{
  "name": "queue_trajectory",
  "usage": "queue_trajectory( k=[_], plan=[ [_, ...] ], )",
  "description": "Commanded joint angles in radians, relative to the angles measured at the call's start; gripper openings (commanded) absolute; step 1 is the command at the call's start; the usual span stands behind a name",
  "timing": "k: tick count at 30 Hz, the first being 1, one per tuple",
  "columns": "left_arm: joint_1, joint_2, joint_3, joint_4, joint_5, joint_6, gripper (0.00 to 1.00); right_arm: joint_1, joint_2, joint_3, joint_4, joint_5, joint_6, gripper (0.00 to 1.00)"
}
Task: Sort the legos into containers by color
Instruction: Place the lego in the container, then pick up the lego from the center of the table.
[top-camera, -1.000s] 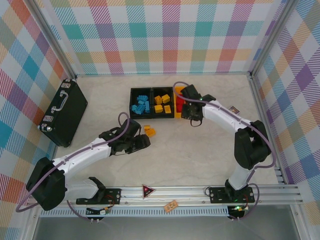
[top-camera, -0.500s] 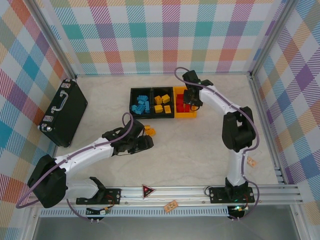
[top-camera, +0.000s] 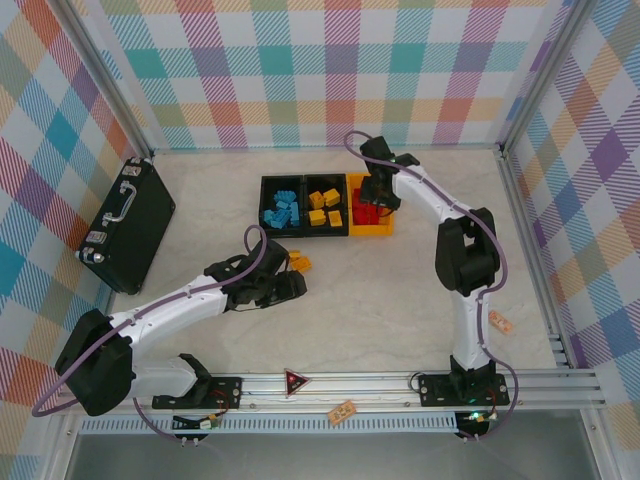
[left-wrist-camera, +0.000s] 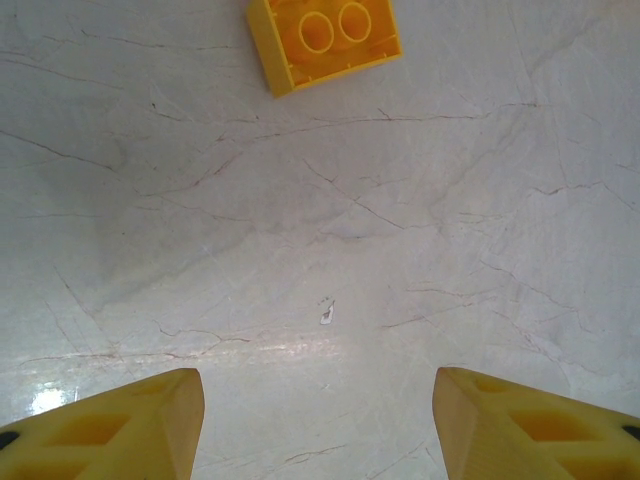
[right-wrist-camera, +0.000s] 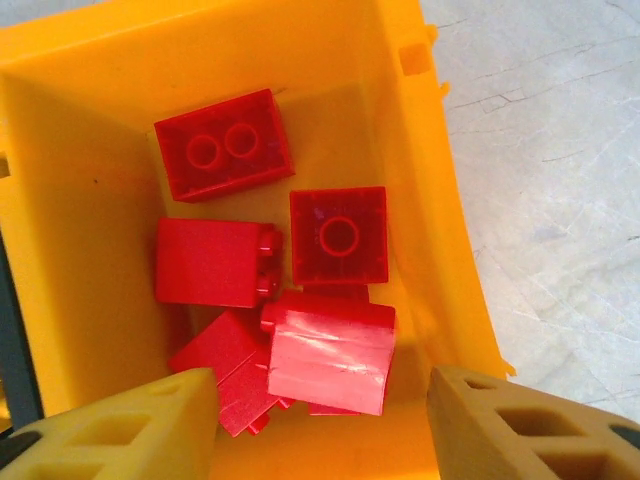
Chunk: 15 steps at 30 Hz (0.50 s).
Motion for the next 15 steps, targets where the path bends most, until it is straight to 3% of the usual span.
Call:
queue_trajectory(
  k=[1,6,15],
  plan=[
    [-0.010,-0.009,0.019,-0.022,-0.025,-0.013,0.62,-0.002,-0.020,0.027,-0.028,-0.025,-0.015,0.58],
    [-0.010,0.001,0.029,-0.034,-0.048,-0.014,0.62,0.006,-0.112,-0.039,0.008,-0.053,-0.021,0.58],
    [-0.010,0.098,0.110,-0.058,-0.092,-0.007,0.63,0.022,-0.443,-0.396,0.150,-0.178,-0.012,0.59]
  ],
)
